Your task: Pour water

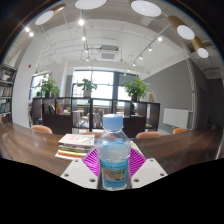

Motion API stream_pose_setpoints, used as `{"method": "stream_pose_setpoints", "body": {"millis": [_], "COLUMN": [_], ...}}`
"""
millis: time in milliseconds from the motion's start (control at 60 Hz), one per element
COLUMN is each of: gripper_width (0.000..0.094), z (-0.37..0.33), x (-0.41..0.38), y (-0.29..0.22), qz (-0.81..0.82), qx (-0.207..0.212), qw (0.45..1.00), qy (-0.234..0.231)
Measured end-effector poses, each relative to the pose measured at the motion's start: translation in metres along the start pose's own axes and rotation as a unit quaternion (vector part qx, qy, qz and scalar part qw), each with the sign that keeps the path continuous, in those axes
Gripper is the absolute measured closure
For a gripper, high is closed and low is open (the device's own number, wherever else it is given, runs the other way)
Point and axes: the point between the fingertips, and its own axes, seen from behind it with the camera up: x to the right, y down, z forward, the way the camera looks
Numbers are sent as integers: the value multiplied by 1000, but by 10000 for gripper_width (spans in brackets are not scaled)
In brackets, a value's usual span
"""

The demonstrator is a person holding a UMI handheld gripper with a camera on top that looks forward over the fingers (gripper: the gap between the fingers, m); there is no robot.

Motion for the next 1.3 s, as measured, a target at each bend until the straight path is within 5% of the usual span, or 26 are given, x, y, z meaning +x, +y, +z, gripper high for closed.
{"method": "stream_pose_setpoints", "body": {"millis": [450, 617, 750, 917, 1300], "gripper_width": [595, 581, 484, 163, 151], "z": [21, 25, 26, 5, -131], "x": [65, 70, 73, 75, 46], "y": [145, 139, 142, 162, 193], "qz": [-19, 11, 31, 7, 24], "qx": [-87, -48, -57, -102, -167], "qw": [996, 999, 998, 995, 985], "qy": [-23, -17, -13, -5, 21]}}
